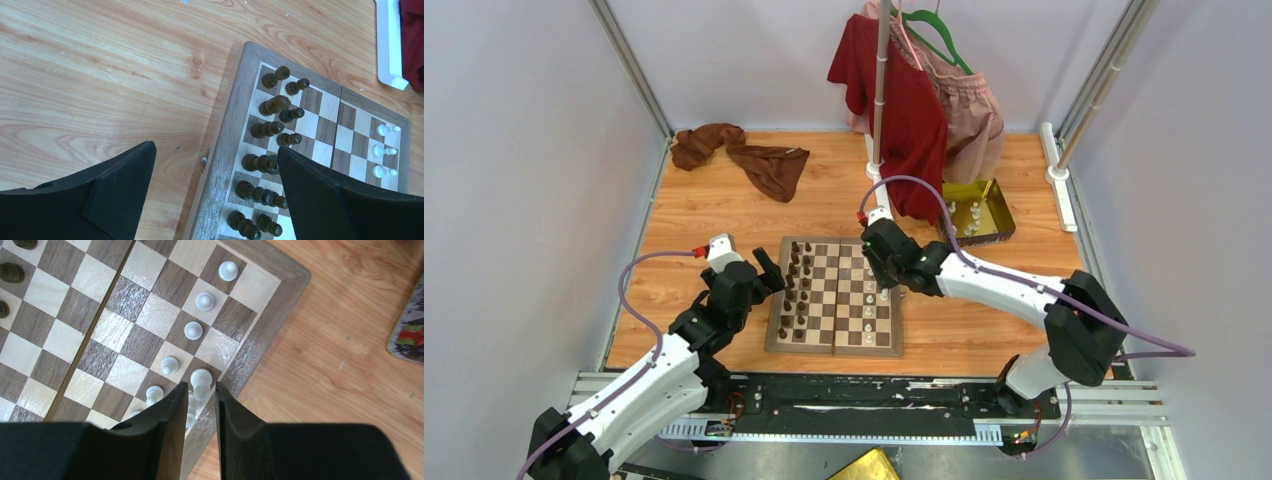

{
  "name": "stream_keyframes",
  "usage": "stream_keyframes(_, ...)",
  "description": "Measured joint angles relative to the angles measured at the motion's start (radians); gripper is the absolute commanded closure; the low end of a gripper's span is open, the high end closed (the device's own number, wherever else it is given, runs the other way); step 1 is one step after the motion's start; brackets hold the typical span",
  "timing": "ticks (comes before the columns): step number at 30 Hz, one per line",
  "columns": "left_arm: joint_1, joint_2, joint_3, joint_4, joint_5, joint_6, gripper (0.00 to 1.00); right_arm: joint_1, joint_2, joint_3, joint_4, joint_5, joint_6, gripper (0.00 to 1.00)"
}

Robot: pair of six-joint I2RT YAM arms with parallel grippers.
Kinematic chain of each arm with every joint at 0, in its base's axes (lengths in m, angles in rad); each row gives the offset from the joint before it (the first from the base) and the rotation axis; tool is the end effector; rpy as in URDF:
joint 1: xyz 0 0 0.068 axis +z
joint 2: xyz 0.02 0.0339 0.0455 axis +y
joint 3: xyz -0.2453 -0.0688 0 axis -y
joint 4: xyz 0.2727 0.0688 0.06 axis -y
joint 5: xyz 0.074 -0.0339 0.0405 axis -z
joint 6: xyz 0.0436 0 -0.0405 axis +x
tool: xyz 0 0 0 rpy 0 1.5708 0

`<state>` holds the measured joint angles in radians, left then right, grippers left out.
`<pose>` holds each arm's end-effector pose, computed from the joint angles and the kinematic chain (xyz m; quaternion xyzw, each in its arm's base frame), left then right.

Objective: Set up the chess pieces on the board
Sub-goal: Place the chess piece on the chessboard, then pick up the chess piece from the storage box.

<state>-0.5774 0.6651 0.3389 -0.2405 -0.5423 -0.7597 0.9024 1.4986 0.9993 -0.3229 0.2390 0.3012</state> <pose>0.1786 -0.0895 0.1746 -0.2052 0.8293 -0.1031 0.5094 0.2248 0.2680 0.1950 -0.2320 0.8956 0.1140 0.3621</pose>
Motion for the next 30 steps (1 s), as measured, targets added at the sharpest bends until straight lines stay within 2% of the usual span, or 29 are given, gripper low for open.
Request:
stream_keyframes(6, 0.000, 0.000, 0.000, 0.000, 0.000, 0.000, 0.00, -0.017, -0.067, 0.022, -0.035, 0.052, -0.011, 0.69)
stream_keyframes(9, 0.000, 0.002, 0.001, 0.000, -0.001, 0.001, 0.00, -0.071, -0.097, 0.050, -0.040, 0.073, -0.020, 0.69)
stream_keyframes(19, 0.000, 0.090, 0.003, 0.053, 0.001, 0.007, 0.00, -0.451, -0.154, 0.055, 0.024, 0.082, -0.027, 0.69)
stream_keyframes(23, 0.000, 0.167, 0.003, 0.103, 0.011, 0.003, 0.00, -0.542, -0.106, 0.051, 0.067, 0.070, -0.026, 0.69)
stream_keyframes(30, 0.000, 0.249, 0.021, 0.160, 0.020, 0.000, 0.00, -0.638, 0.101, 0.084, 0.117, 0.014, -0.023, 0.69)
